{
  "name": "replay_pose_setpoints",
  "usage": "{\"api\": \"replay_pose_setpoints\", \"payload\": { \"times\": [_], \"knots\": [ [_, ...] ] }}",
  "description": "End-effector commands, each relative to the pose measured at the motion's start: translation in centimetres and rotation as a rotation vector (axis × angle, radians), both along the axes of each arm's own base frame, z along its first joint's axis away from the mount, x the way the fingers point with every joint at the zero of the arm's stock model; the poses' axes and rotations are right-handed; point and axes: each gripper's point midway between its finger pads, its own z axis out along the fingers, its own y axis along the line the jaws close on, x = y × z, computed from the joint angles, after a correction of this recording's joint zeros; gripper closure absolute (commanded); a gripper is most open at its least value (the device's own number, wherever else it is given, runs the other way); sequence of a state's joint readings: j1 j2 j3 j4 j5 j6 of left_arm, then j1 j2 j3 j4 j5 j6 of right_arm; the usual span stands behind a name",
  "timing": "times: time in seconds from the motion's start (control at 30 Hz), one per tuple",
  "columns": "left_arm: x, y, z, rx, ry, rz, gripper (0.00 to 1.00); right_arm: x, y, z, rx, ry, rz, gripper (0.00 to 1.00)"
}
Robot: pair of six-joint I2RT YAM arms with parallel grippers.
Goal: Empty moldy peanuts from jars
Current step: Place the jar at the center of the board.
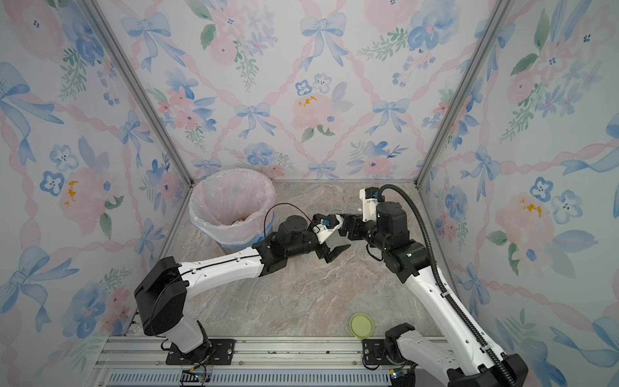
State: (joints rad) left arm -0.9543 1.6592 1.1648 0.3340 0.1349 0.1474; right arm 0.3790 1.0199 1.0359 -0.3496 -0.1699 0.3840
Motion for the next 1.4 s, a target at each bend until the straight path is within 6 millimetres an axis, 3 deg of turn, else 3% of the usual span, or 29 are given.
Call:
{"api": "replay_pose_setpoints", "payload": {
  "times": [0.0, 0.13, 0.4, 0.63, 1.03, 1.2, 1.37],
  "knots": [
    [-4.0, -2.9, 0.0, 0.033, -0.072, -0.172, 0.02, 1.4, -1.7, 2.1, -0.038, -0.073, -0.081, 0.66],
    [-3.6, -2.1, -0.9, 0.053, -0.059, -0.124, 0.02, 2.3, -4.1, 0.4, -0.084, -0.041, -0.171, 0.66],
    [-3.1, 0.7, -3.1, 0.096, -0.028, -0.013, 0.02, 3.9, -8.5, -5.9, -0.15, 0.025, -0.318, 0.66],
    [-2.4, 3.8, -3.6, 0.093, -0.043, 0.121, 0.02, 4.4, -10.2, -10.6, -0.205, 0.064, -0.393, 0.65],
    [-0.9, 8.8, -3.8, 0.025, -0.065, 0.362, 0.02, 5.3, -11.3, -14.1, -0.287, 0.064, -0.524, 0.64],
    [-0.9, 10.0, -3.3, 0.0, -0.081, 0.399, 0.02, 5.7, -10.4, -14.0, -0.393, 0.034, -0.563, 0.63],
    [-1.0, 11.2, -2.1, -0.054, -0.09, 0.441, 0.02, 5.8, -11.2, -14.6, -0.413, 0.034, -0.667, 0.63]
  ]
}}
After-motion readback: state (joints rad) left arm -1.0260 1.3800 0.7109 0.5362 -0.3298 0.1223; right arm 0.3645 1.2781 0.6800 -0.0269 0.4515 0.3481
